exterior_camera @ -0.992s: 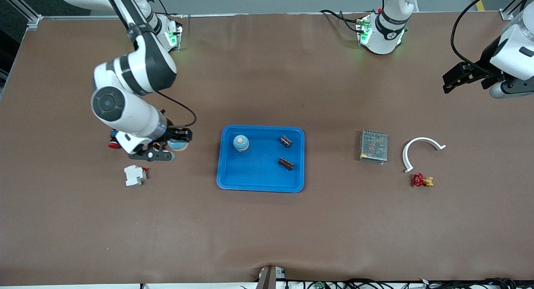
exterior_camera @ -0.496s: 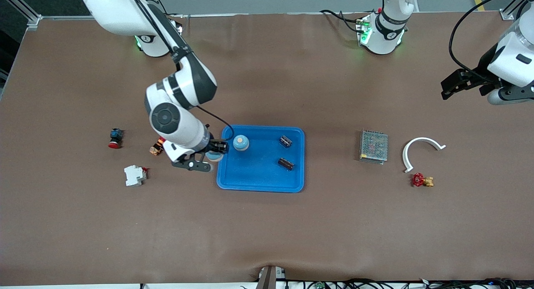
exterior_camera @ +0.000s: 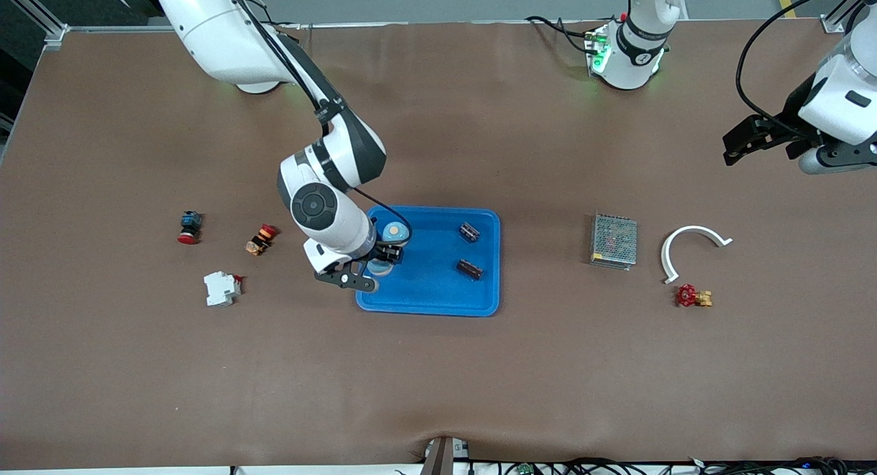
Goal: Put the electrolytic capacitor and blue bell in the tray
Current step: 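Carry the held bell over the blue tray with the right gripper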
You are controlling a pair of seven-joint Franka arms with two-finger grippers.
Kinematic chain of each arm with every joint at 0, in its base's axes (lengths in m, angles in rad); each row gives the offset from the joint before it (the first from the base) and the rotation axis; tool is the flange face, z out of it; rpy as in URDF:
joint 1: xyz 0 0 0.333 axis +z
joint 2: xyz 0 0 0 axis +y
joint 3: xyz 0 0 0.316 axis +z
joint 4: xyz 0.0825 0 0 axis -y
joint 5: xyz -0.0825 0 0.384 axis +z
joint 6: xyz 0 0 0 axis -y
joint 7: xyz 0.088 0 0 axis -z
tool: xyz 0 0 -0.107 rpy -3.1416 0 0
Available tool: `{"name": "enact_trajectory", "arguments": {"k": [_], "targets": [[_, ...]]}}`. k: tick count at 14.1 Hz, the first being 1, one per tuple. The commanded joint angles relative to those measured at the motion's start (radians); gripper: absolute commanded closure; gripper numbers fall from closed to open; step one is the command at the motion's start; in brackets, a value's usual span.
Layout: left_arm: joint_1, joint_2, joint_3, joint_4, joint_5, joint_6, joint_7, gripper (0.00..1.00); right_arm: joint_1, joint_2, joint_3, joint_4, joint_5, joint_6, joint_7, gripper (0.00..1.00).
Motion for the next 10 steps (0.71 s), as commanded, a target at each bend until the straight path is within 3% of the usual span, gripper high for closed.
{"name": "enact_trajectory", "arguments": {"k": [1,10], "targets": [[-0.001,0.005,0.003,0.009,-0.017,0.005,0.024,0.00,0.011,0.052,-0.011,0.038,0.006,0.032,0.017,0.78],[-0.003,0.008,0.003,0.007,-0.017,0.007,0.024,0.00,0.043,0.141,-0.011,0.038,0.006,0.137,0.026,0.76]]}}
